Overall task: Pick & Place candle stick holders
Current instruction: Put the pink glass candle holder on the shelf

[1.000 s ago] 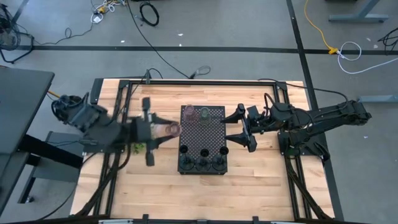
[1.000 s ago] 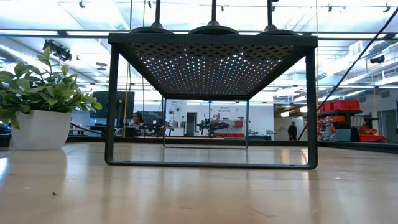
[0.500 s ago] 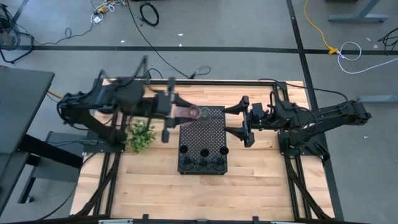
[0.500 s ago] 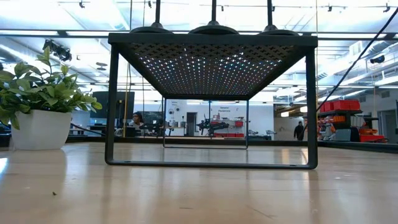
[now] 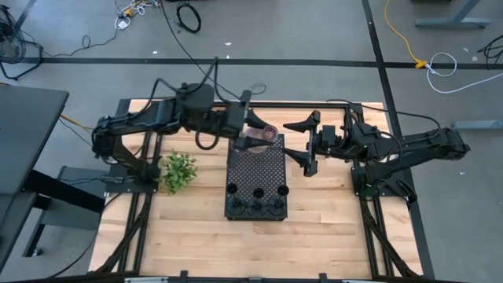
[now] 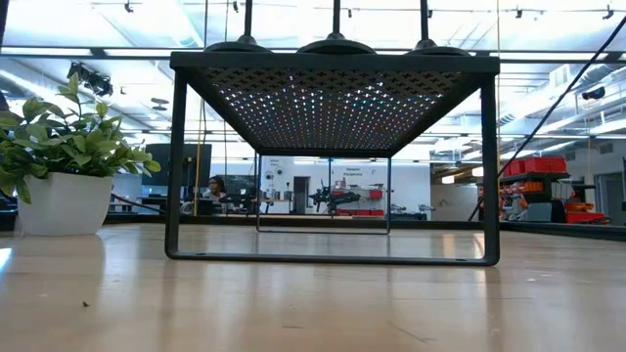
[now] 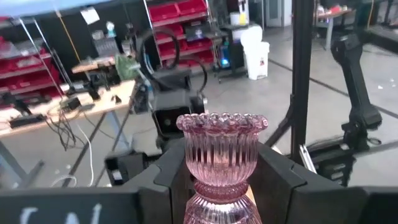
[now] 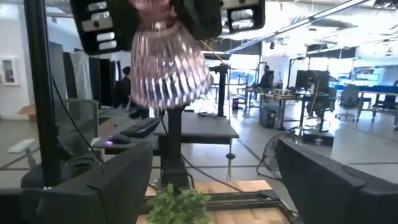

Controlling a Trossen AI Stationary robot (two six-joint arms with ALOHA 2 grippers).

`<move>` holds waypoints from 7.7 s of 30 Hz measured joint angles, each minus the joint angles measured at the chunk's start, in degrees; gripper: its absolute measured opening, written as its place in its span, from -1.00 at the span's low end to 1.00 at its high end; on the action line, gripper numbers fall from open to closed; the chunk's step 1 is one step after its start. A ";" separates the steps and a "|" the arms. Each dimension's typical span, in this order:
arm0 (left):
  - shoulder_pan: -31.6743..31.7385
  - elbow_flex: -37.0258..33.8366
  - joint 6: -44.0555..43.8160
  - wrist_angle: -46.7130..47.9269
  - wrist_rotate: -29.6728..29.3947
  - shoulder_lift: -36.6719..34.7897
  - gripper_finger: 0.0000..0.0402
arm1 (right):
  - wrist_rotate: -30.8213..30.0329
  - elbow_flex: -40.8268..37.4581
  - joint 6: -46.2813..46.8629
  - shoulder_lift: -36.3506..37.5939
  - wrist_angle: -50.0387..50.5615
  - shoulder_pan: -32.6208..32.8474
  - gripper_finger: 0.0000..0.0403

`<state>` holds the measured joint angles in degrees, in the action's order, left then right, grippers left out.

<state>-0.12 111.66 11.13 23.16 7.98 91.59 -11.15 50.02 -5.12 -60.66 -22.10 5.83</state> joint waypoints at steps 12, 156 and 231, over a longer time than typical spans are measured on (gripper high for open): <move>3.26 0.02 -0.82 -3.21 6.35 3.28 -0.32 | 6.22 0.00 -1.63 -0.42 -2.32 -2.65 0.68; 7.76 0.09 -5.55 -8.59 15.66 7.26 -0.20 | 1.36 -0.09 -2.65 -6.40 -0.31 -4.27 0.80; 7.62 -0.22 -4.76 -2.91 13.63 6.01 -0.08 | -3.63 9.11 -3.65 -14.60 -6.13 -1.62 0.19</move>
<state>7.50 111.44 6.37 20.25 21.61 97.59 -14.79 59.13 -8.76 -75.26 -28.23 4.21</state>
